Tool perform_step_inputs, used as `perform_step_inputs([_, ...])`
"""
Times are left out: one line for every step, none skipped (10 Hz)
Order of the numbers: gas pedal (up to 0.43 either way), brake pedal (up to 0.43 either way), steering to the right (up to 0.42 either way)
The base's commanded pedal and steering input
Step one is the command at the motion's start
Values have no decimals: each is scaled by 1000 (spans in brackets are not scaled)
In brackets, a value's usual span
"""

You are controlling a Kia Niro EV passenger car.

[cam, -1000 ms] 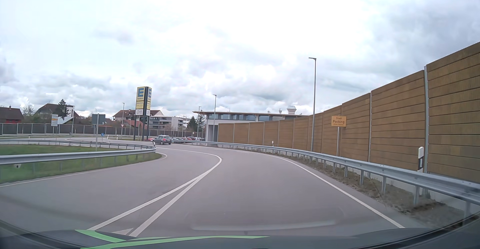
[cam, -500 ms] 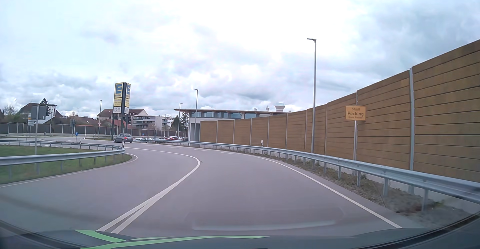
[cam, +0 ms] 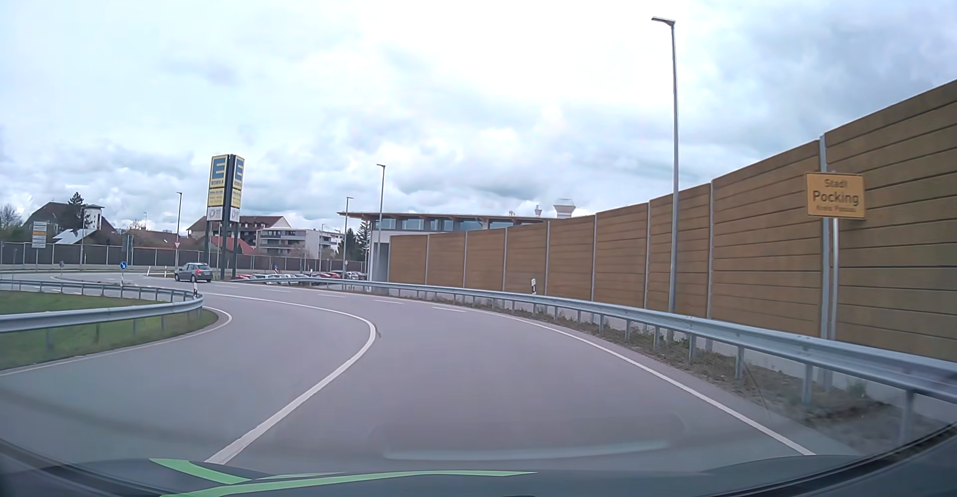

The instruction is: Follow the waypoints while adhering to traffic rules and regulations

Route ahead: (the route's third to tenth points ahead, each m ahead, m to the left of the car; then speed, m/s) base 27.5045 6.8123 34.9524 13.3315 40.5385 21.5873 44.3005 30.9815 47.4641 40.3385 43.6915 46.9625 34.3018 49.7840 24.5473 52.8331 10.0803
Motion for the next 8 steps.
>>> perform_step_inputs([0,0,-7])
perform_step_inputs([0,0,-13])
perform_step_inputs([0,0,-14])
perform_step_inputs([0,0,-17])
perform_step_inputs([0,0,-23])
perform_step_inputs([0,0,-32])
perform_step_inputs([0,0,-37])
perform_step_inputs([0,0,-44])
